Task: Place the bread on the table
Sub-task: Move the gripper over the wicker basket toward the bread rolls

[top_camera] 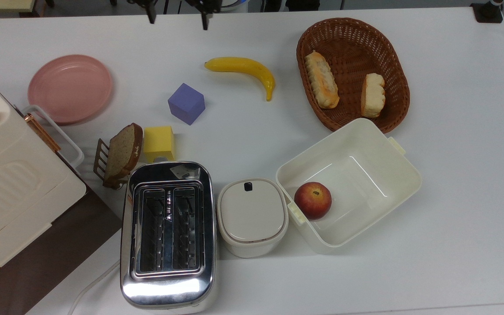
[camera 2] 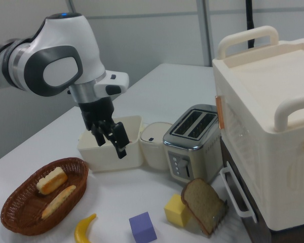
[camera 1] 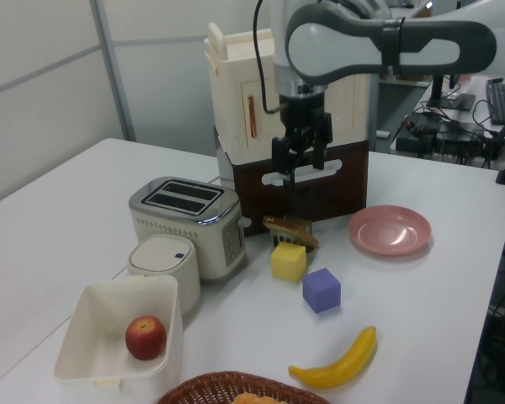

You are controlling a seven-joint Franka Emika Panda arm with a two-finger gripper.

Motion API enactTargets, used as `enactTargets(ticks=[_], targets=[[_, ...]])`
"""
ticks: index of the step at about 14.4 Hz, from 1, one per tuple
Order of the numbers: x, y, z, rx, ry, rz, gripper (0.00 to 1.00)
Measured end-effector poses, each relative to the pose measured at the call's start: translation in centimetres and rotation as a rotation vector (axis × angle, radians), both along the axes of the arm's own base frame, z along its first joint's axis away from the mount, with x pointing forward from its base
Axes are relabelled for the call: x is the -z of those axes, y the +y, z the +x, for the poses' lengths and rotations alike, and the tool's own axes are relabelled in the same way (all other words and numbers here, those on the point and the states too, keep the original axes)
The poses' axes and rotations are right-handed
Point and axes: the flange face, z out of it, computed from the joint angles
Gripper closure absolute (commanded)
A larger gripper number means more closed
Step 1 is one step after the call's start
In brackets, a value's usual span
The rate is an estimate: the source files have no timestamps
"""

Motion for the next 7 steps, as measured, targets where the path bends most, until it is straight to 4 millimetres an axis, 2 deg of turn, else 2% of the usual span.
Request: enactTargets(ticks=[5, 7], targets=[[2.9, 6.8, -0.4, -0.114, 0.047, 0.002, 0.00], [3.8, 9.5, -0.1, -0.132, -0.004, 0.004, 0.00]])
